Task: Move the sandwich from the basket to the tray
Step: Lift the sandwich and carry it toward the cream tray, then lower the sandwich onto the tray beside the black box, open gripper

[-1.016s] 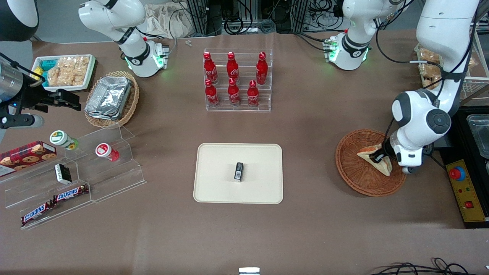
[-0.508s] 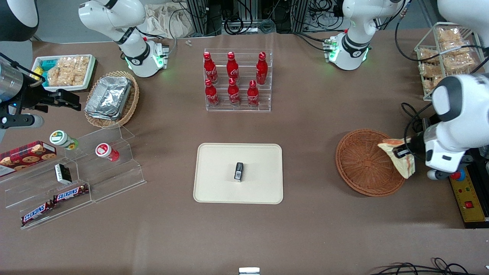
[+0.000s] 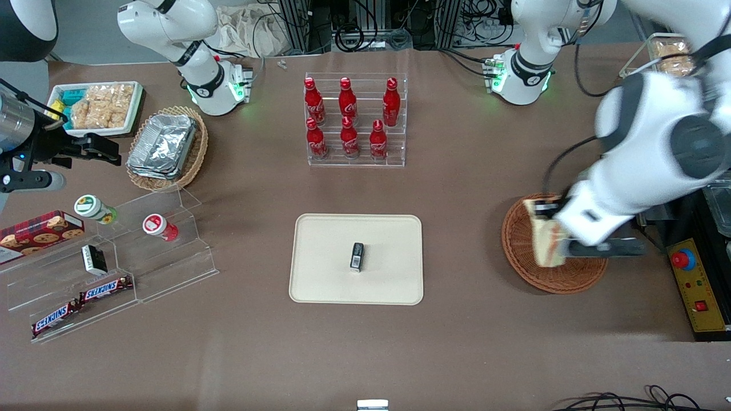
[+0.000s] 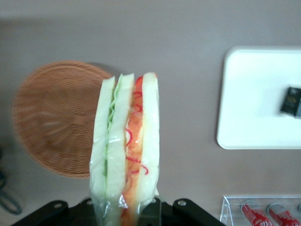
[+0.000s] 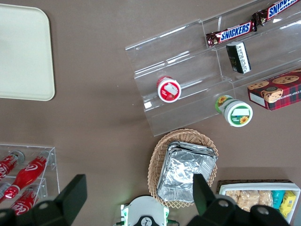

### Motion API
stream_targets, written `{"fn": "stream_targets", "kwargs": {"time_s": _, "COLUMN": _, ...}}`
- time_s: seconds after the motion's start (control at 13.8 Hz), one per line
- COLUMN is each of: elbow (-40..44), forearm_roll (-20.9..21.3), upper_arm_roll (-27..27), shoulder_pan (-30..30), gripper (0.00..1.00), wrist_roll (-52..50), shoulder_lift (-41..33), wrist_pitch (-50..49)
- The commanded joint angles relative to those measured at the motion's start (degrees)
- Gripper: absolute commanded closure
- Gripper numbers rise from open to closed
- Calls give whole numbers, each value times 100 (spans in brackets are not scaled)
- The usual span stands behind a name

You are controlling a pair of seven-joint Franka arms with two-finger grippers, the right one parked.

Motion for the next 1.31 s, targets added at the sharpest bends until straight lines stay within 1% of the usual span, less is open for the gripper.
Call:
{"fn": "stream_targets", "kwargs": {"time_s": 0.0, "elbow": 785, "forearm_roll": -60, "upper_arm_roll": 80, "shoulder_pan": -662, "gripper": 100, "wrist_roll": -283, "shoulder_lift": 1071, "wrist_pitch": 201}}
{"fn": "stream_targets", "kwargs": {"time_s": 0.22, "elbow": 848, "forearm_roll": -34, "upper_arm_roll": 89, "shoulder_pan": -1304, "gripper": 100, "wrist_roll": -906, "shoulder_lift": 1740, "wrist_pitch": 1254}}
{"fn": "stream_targets", "kwargs": {"time_s": 0.44, "elbow": 839, "forearm_roll": 1, "upper_arm_roll": 97, "shoulder_pan": -1656, "gripper": 100, "wrist_roll": -1076, "shoulder_lift": 2242, "wrist_pitch": 1802}}
{"fn": "stream_targets", "kwargs": {"time_s": 0.8, "elbow": 796, "forearm_roll": 1, "upper_arm_roll": 97, "shoulder_pan": -1745, "gripper": 100, "wrist_roll": -1111, "shoulder_lift": 2753, "wrist_pitch": 2488}}
{"fn": "stream_targets", "kwargs": {"time_s": 1.02, "elbow": 796, "forearm_roll": 1, "upper_arm_roll": 97, "shoulder_pan": -1842, "gripper": 100, "wrist_roll": -1137, "shoulder_lift": 2859, "wrist_pitch": 2576}}
{"fn": "stream_targets", "kwargs": {"time_s": 1.09, "elbow": 787, "forearm_roll": 1, "upper_arm_roll": 97, "shoulder_pan": -1842, "gripper": 96, "wrist_roll": -1137, "shoulder_lift": 2894, "wrist_pitch": 2655}}
{"fn": "stream_targets", "kwargs": {"time_s": 1.16, "elbow": 778, "forearm_roll": 10, "upper_arm_roll": 97, "shoulder_pan": -1842, "gripper": 51, "wrist_roll": -1129, "shoulder_lift": 2938, "wrist_pitch": 2691}}
{"fn": "stream_targets", "kwargs": {"time_s": 1.23, "elbow": 778, "forearm_roll": 27, "upper_arm_roll": 97, "shoulder_pan": -1842, "gripper": 3, "wrist_roll": -1094, "shoulder_lift": 2964, "wrist_pitch": 2700}}
